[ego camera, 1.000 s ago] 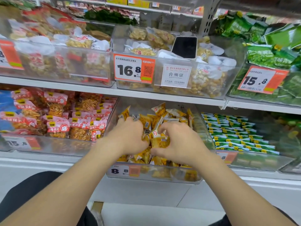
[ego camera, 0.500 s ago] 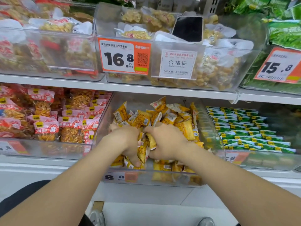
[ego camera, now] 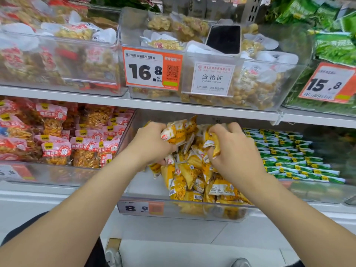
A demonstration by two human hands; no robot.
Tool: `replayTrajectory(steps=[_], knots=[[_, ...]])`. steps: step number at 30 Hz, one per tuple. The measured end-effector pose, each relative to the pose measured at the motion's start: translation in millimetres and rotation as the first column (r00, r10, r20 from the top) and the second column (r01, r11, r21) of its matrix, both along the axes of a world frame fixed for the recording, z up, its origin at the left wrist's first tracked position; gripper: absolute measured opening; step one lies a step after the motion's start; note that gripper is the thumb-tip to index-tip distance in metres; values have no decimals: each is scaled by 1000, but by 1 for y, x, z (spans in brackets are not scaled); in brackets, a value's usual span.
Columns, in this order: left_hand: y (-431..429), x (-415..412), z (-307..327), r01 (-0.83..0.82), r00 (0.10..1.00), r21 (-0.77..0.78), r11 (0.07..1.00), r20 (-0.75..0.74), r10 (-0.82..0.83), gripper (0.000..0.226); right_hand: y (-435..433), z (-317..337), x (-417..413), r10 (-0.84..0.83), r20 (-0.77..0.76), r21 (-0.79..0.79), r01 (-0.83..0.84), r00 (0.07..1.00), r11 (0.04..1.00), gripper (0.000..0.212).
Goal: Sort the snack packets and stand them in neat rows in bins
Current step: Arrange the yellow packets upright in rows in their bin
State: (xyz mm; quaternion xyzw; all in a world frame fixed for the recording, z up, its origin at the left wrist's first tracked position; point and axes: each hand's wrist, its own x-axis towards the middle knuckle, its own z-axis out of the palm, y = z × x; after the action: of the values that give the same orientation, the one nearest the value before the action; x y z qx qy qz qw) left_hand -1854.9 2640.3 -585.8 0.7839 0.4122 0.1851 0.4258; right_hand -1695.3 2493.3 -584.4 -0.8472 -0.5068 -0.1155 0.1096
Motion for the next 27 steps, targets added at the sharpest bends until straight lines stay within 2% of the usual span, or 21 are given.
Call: replayTrajectory(steps=[3,5,7,9,11,13,14,16,17,20,22,24,26,27], knots=[[-9,12,-3,-30,988,-2,1000,153,30,14,-10,-7,8,-107,-46,-124,100,993,987,56],[-16,22,-8,3,975,13,1000,221,-6,19,-13,-9,13,-89,-84,-165,74,992,983,59],[-23,33,-12,86,968,78,993,228,-102,25,-14,-12,18,-47,-120,-187,24,992,982,64],[-32,45,-14,157,972,211,965,139,-189,18,-19,-14,21,-25,-157,-197,-7,987,980,76],[-39,57,-18,198,972,310,930,58,-227,16,-25,-13,24,-8,-191,-138,-19,981,990,100],[-40,67,-23,270,958,329,905,4,-288,20,-31,-10,24,55,-140,-37,-61,989,997,115],[-38,69,-23,335,938,308,890,-20,-346,31,-33,-9,25,109,-157,-10,-112,981,994,117],[-30,67,-19,466,881,278,840,-61,-469,62,-33,-8,27,220,-242,-37,-236,945,971,117],[-27,63,-16,502,862,265,823,-76,-501,76,-32,-10,27,247,-235,-89,-273,940,958,115],[-16,45,-7,484,875,192,853,-109,-472,97,-25,-18,28,190,-107,-343,-216,976,914,105],[-10,31,-2,454,886,202,868,-203,-417,101,-21,-19,24,156,-25,-436,-151,987,887,100],[-4,18,-3,392,894,219,894,-320,-314,102,-18,-14,16,165,35,-445,-132,986,886,98],[-7,12,-10,368,873,134,920,-389,-293,86,-13,-9,8,166,34,-420,-137,985,897,92],[-12,13,-17,402,859,88,911,-382,-342,67,-11,-6,4,158,-1,-393,-145,987,908,89]])
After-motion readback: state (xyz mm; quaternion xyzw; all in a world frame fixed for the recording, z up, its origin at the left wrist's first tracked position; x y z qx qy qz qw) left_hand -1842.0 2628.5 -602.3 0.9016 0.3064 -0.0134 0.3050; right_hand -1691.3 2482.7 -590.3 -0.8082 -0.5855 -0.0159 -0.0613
